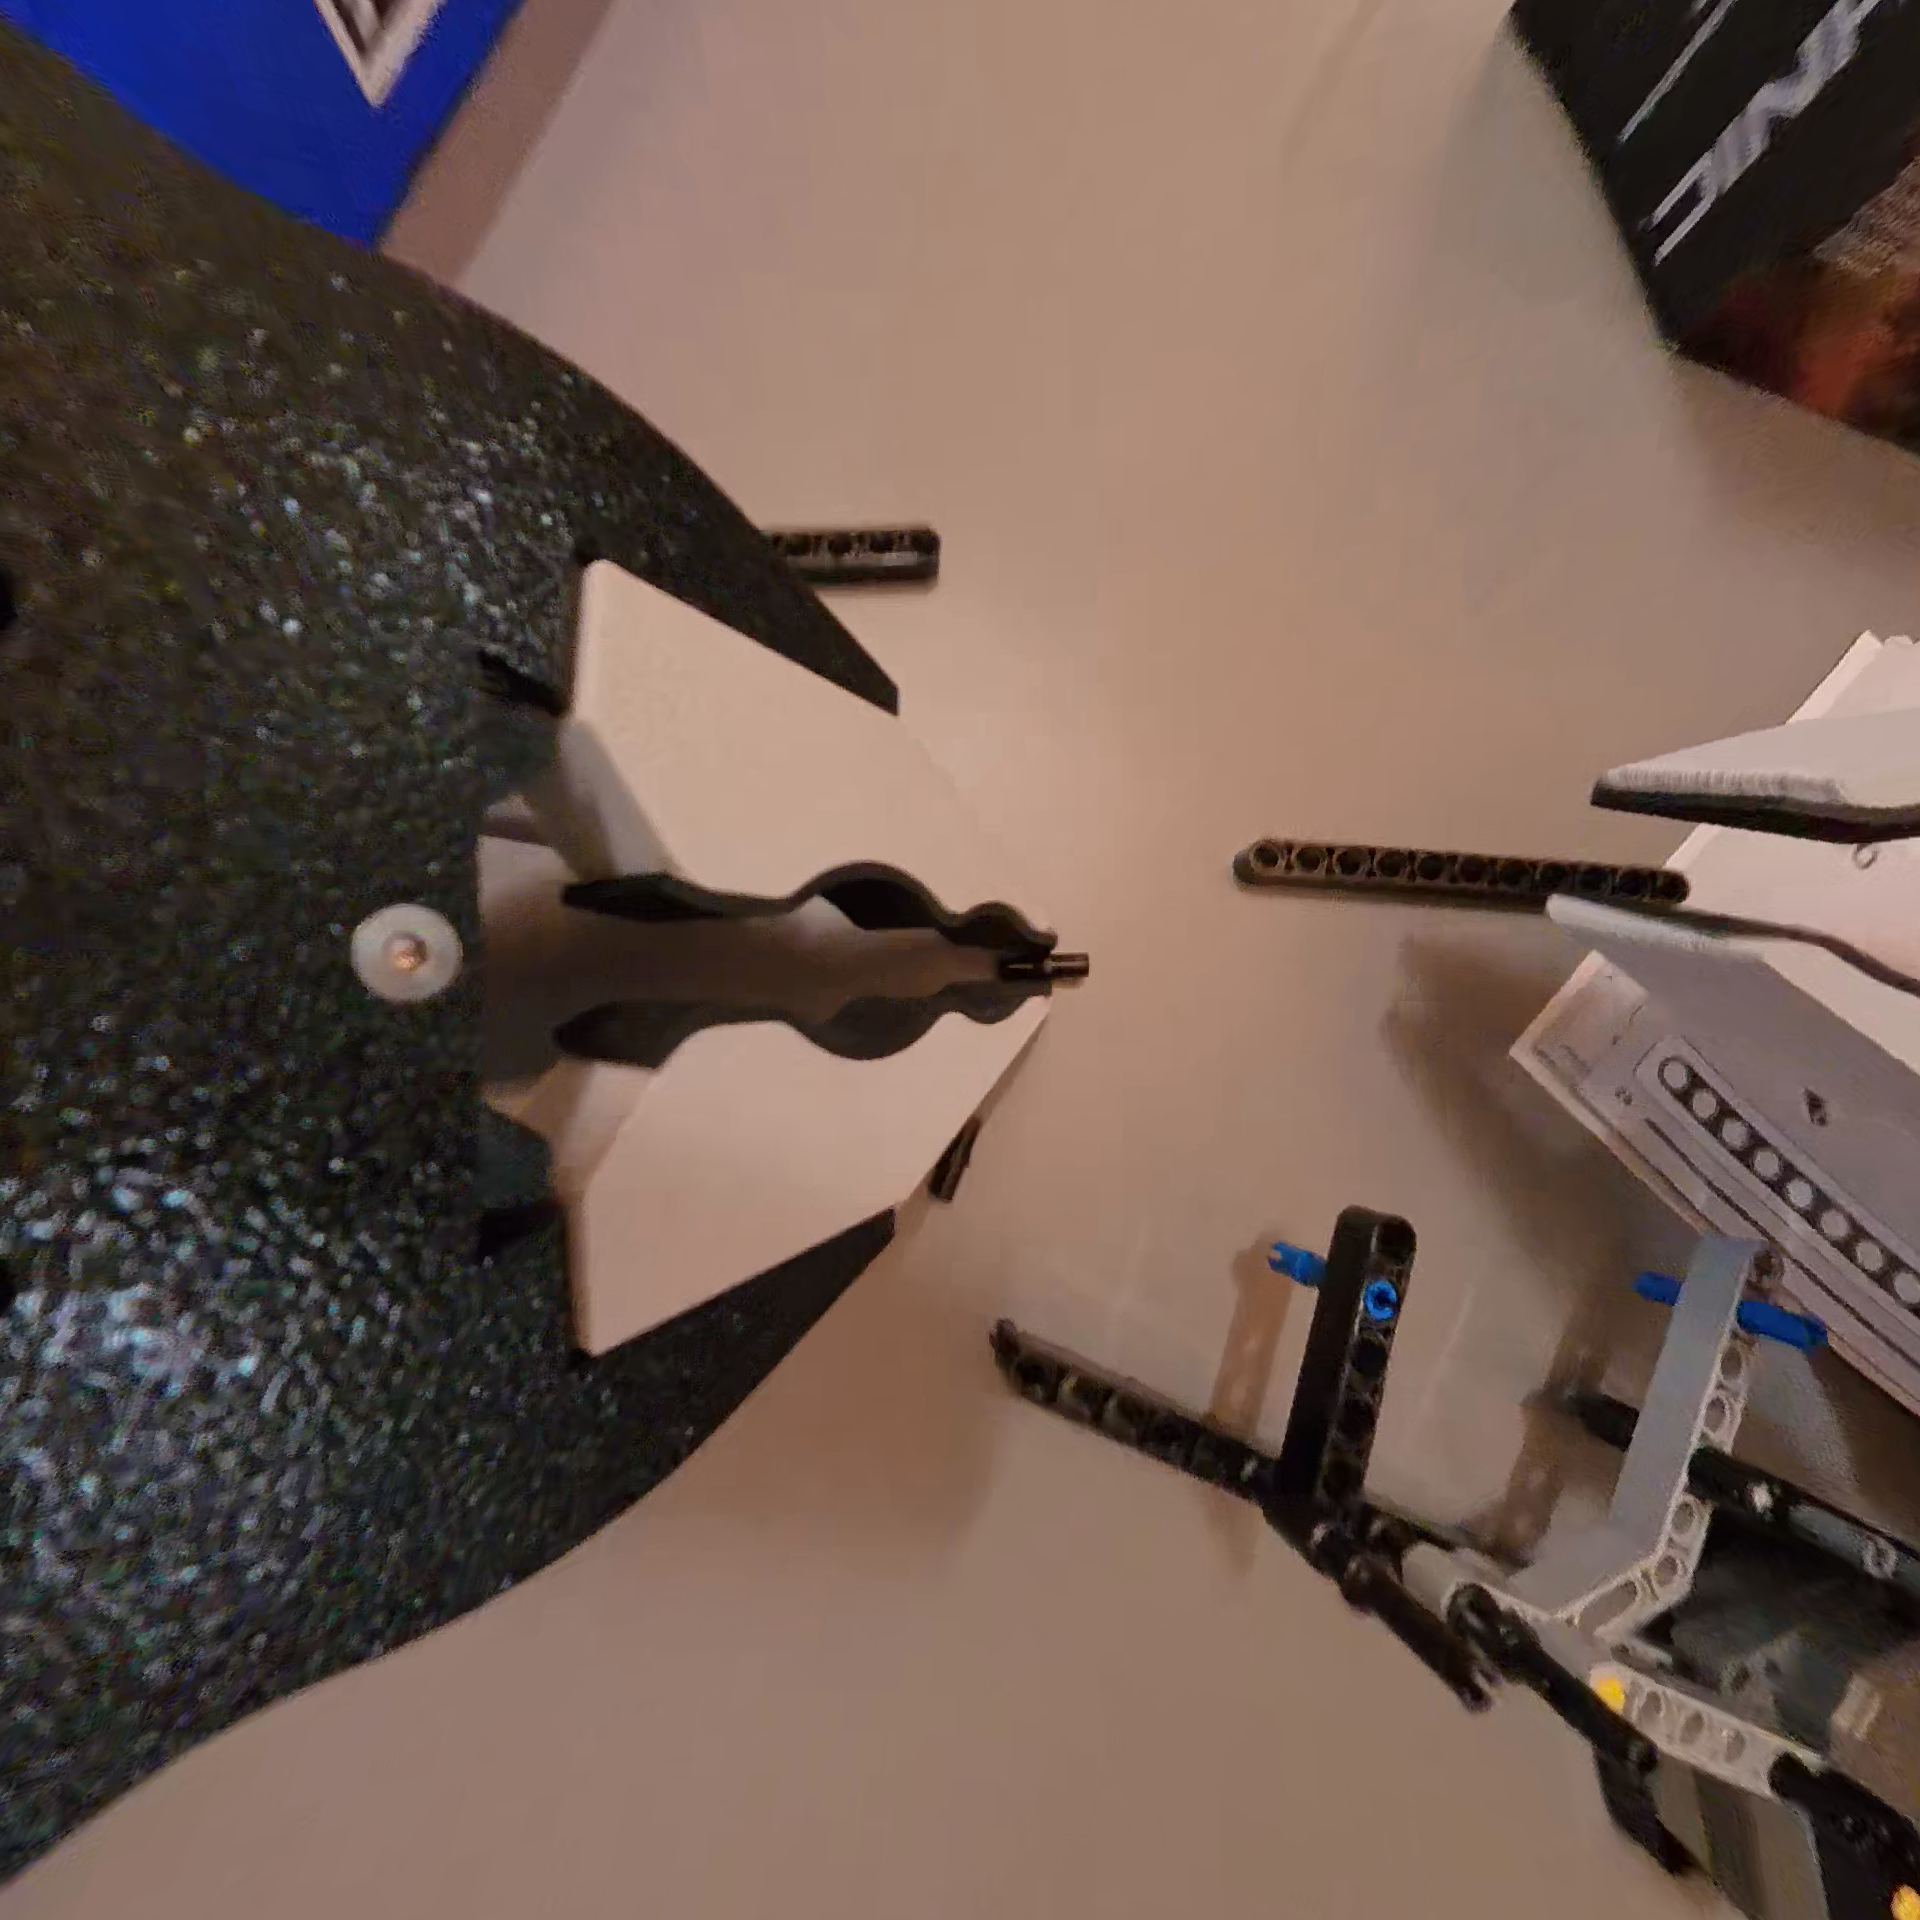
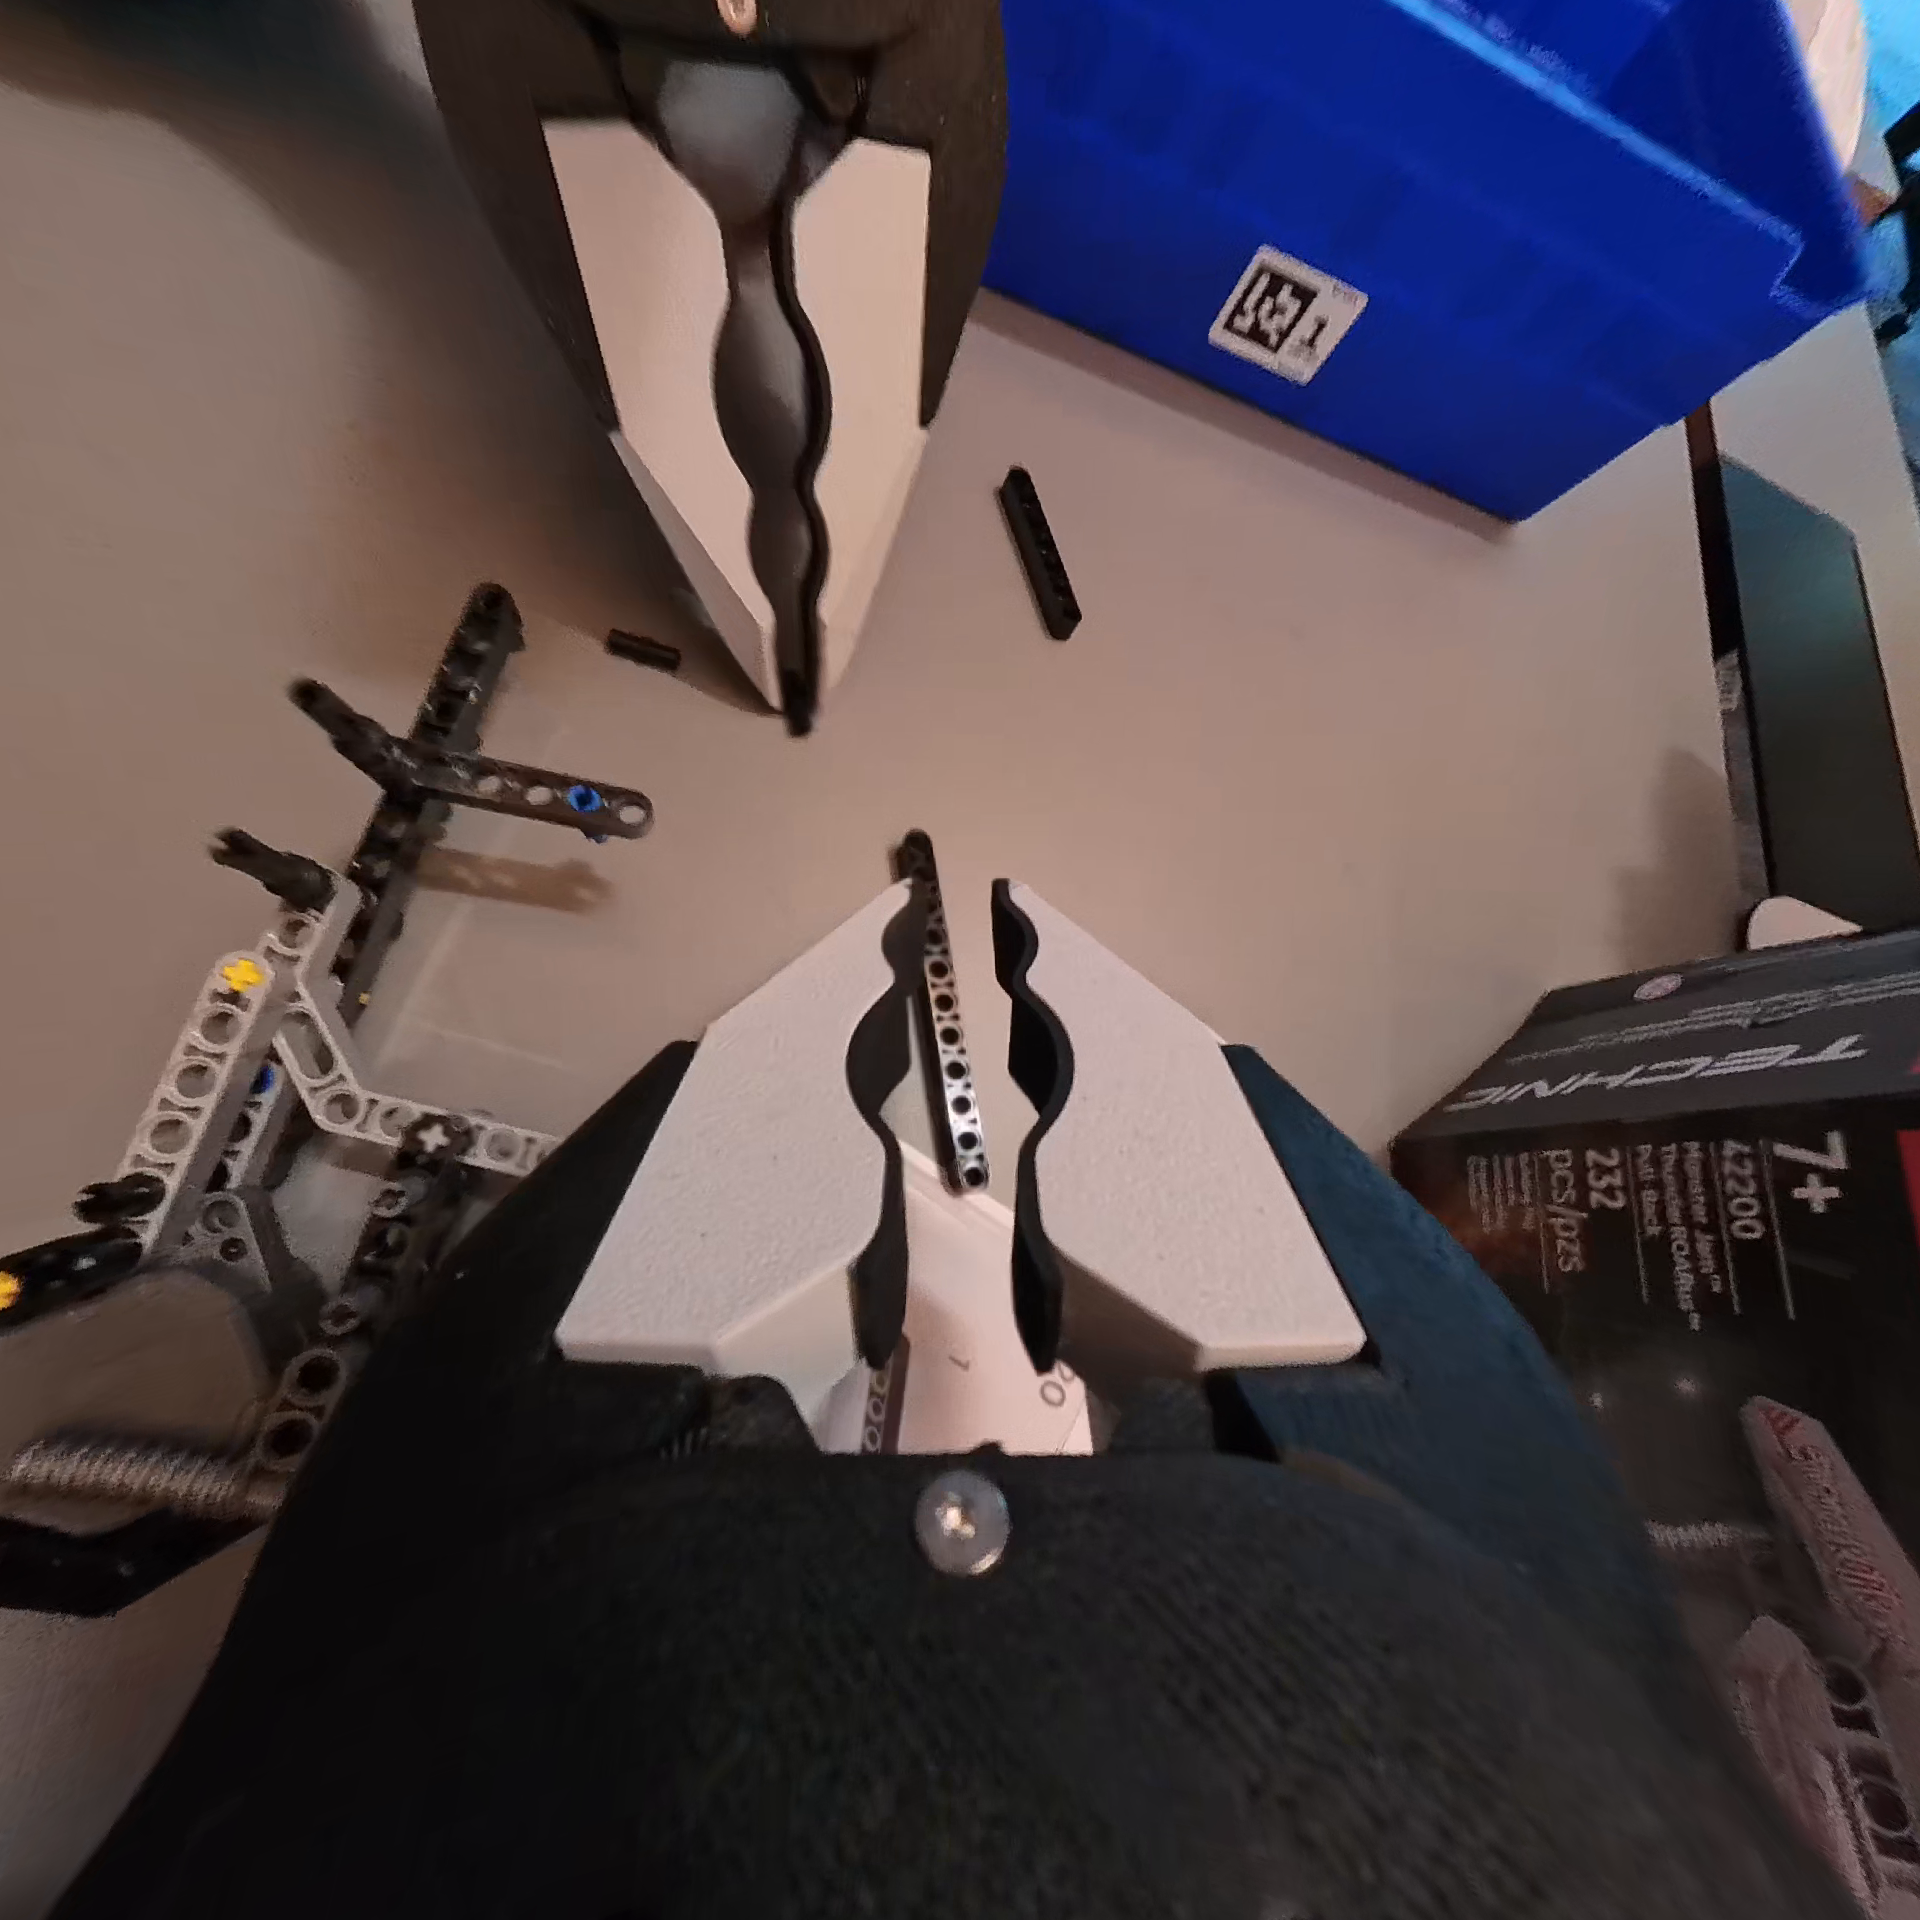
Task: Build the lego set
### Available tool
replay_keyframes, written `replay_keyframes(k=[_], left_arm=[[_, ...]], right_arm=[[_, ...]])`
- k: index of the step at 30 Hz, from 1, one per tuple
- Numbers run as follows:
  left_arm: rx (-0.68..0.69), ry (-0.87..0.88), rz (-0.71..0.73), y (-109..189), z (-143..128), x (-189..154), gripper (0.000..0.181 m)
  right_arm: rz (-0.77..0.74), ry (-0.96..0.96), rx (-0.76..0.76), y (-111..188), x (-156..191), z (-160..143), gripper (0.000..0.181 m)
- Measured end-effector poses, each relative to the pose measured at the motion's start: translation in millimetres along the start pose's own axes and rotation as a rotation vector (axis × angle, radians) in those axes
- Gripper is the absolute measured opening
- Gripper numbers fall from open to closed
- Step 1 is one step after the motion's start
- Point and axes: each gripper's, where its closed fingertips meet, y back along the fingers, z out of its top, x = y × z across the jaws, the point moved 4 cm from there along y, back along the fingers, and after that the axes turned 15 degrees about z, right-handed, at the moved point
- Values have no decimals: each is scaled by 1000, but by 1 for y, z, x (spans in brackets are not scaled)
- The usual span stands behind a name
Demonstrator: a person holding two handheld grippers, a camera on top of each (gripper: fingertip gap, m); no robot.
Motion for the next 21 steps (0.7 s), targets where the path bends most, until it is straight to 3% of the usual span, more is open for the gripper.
replay_keyframes(k=[1, 6, 12, 21], left_arm=[[-29, -30, 48, 0, 3, 5, 3], [-227, -82, 89, 22, 36, 12, 3], [-260, 46, 44, 34, 54, 23, 3], [-311, 347, -159, 47, 67, 30, 3]], right_arm=[[2, 11, -22, 1, 1, 4, 12], [-31, 212, 16, -4, 11, 26, 11], [-177, 398, 108, -4, 11, 47, 10], [-314, 548, 171, 0, 9, 60, 6]])
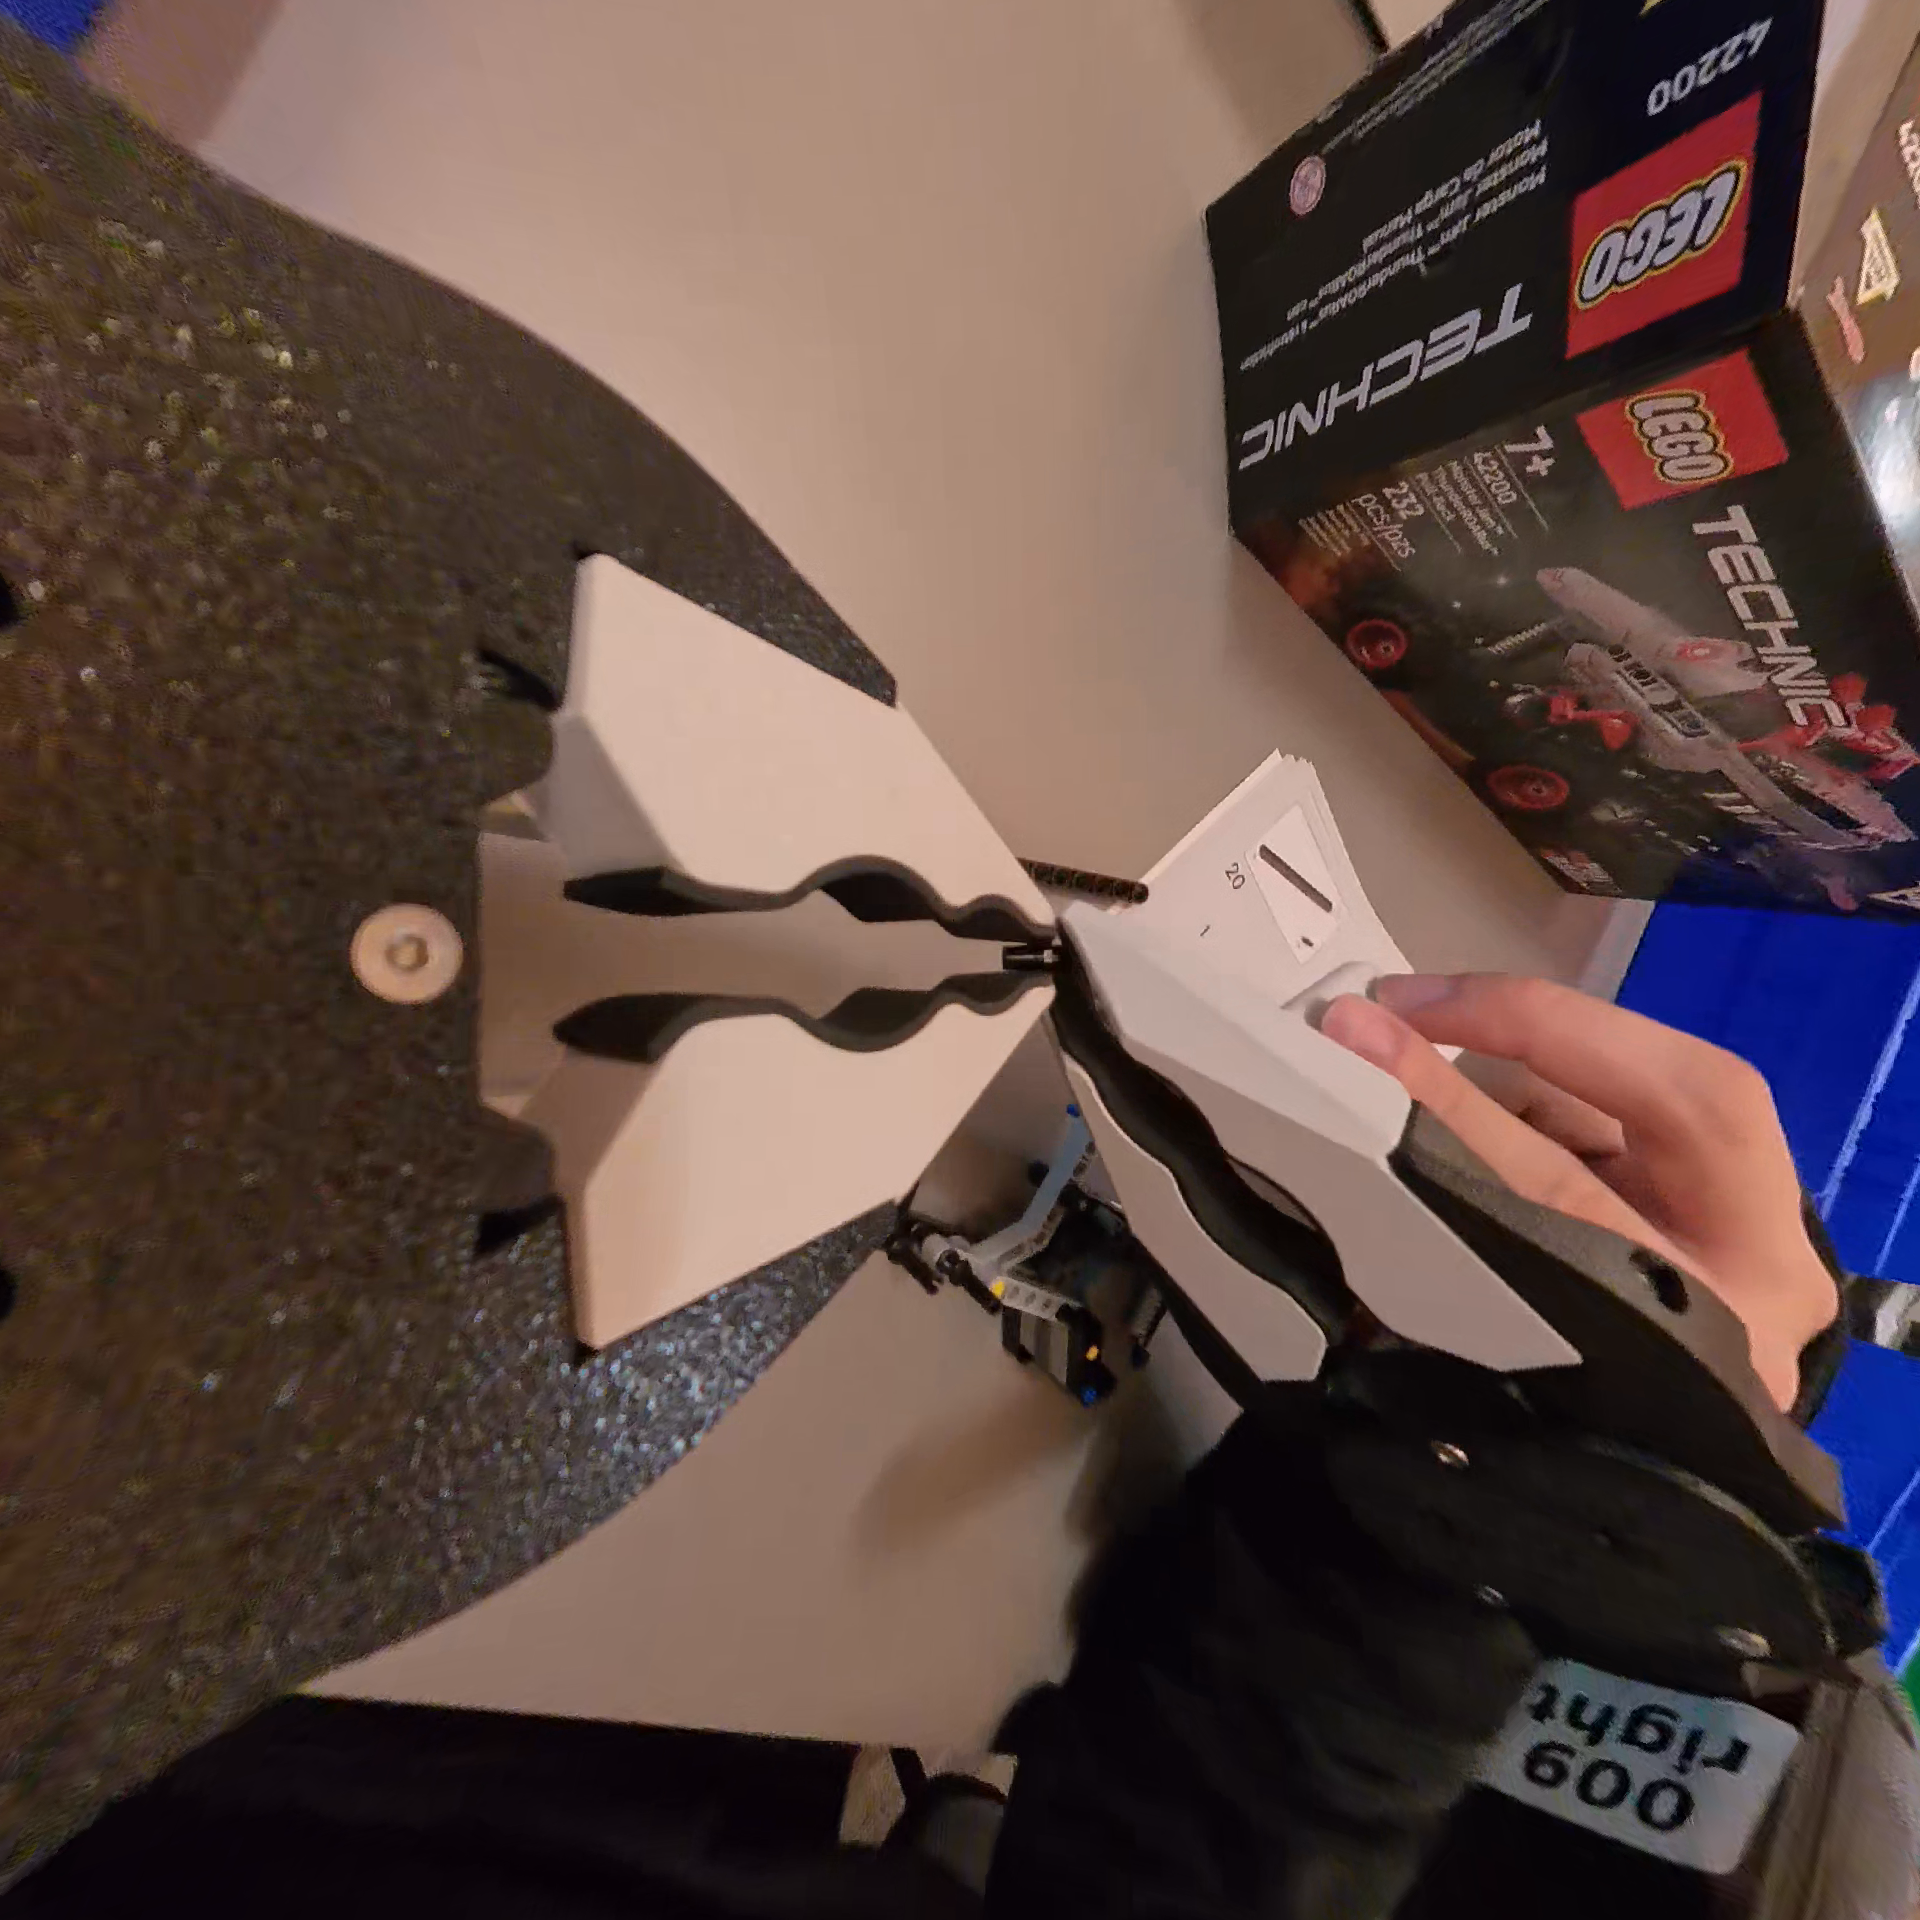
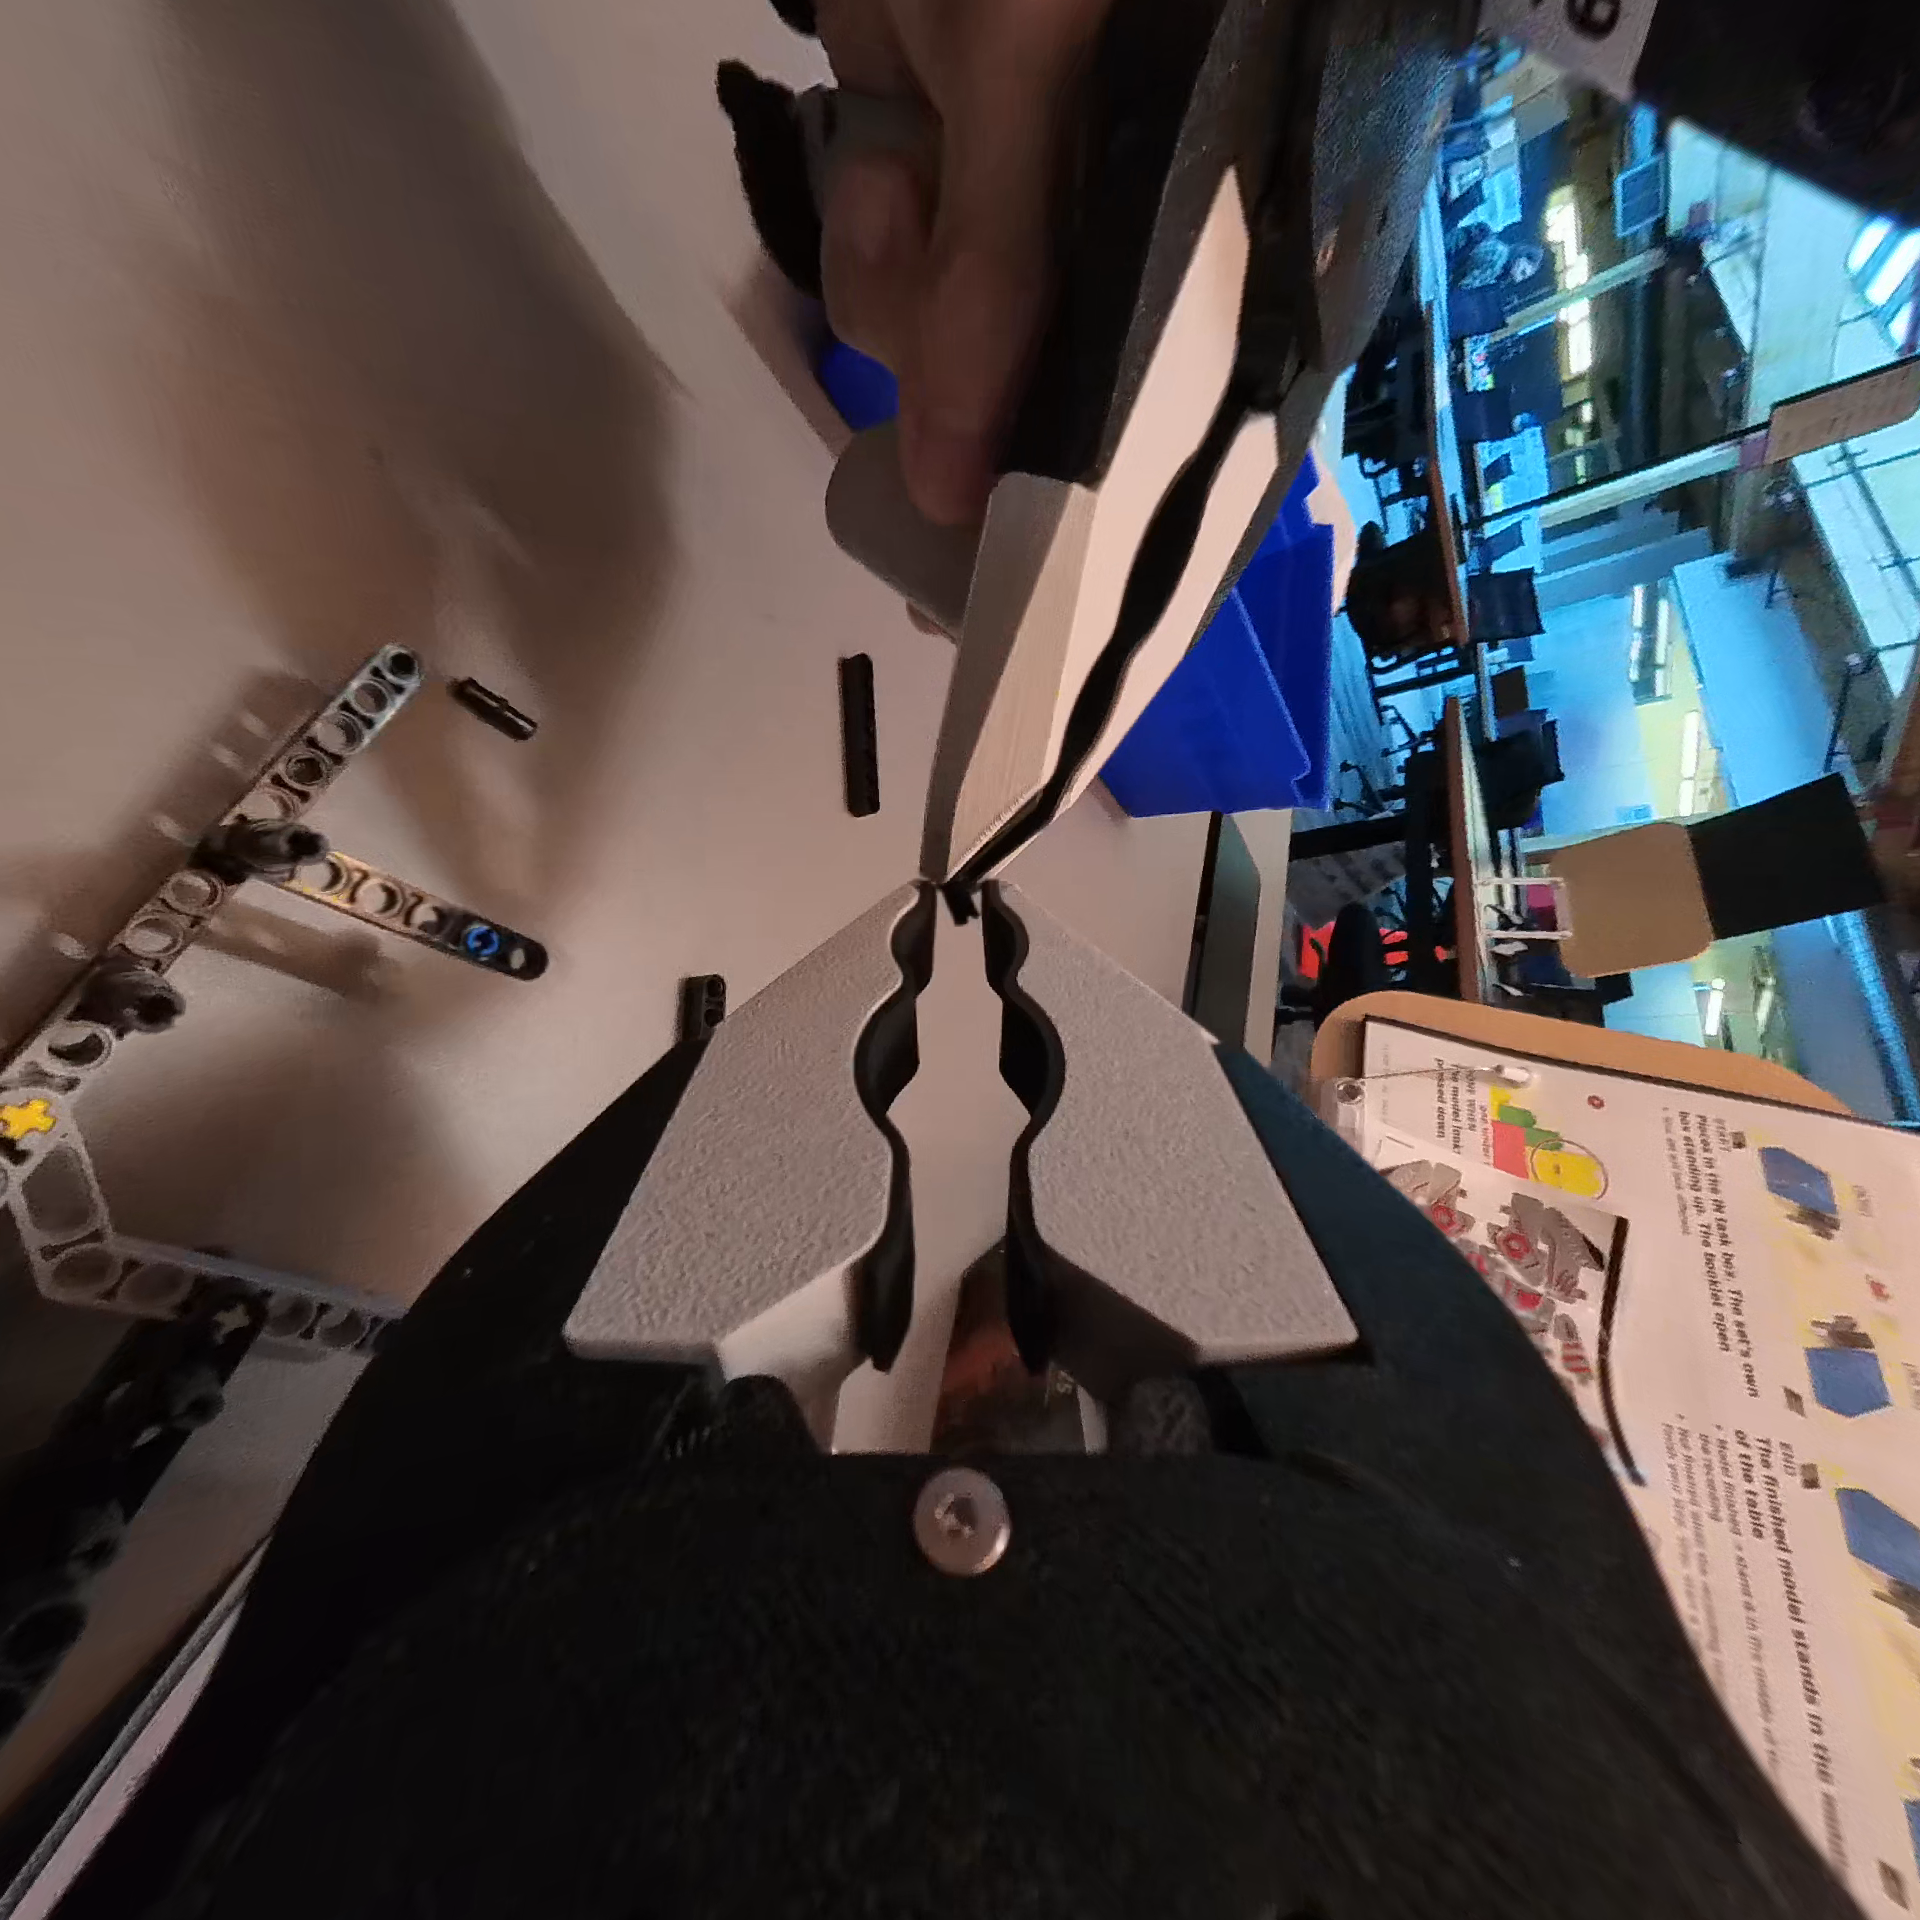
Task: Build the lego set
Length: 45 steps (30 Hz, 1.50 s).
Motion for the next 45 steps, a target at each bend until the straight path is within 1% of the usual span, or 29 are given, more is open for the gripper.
replay_keyframes(k=[4, 6, 8, 10, 12, 14, 16, 18, 21, 23, 28, 29, 31, 34, 37, 40, 45], left_arm=[[1, 40, 1, 2, 1, 3, 3], [-53, 29, 16, 6, 6, 6, 3], [-149, -43, 43, 13, 14, 6, 3], [-265, -119, 81, 21, 22, 4, 5], [-375, -169, 108, 28, 31, 0, 9], [-470, -209, 145, 33, 38, -2, 11], [-521, -226, 154, 36, 42, -5, 13], [-532, -219, 139, 36, 44, -7, 13], [-562, -211, 102, 38, 47, -12, 11], [-551, -199, 93, 37, 47, -12, 8], [-525, -222, 59, 36, 46, -16, 9], [-519, -235, 66, 35, 46, -17, 4], [-499, -243, 71, 35, 45, -17, 3], [-492, -241, 61, 36, 46, -18, 4], [-484, -276, 51, 38, 44, -18, 5], [-485, -288, 24, 39, 43, -20, 2], [-472, -334, 44, 38, 41, -21, 5]], right_arm=[[-38, 39, 43, -2, -3, 0, 3], [-90, 5, 14, 1, -9, 1, 3], [-115, -119, -110, 9, -17, 4, 2], [-121, -261, -270, 19, -25, 5, 2], [-90, -399, -437, 29, -30, 5, 2], [-63, -496, -575, 37, -33, 6, 2], [-45, -535, -654, 42, -34, 7, 2], [-28, -543, -698, 45, -34, 11, 1], [-14, -531, -708, 47, -33, 13, 1], [-2, -533, -723, 47, -32, 15, 1], [10, -507, -681, 43, -29, 16, 2], [13, -499, -678, 42, -29, 17, 1], [6, -487, -658, 42, -28, 16, 2], [19, -497, -683, 43, -28, 16, 2], [46, -513, -714, 45, -27, 17, 1], [92, -535, -749, 47, -25, 18, 1], [110, -532, -720, 43, -23, 18, 2]])
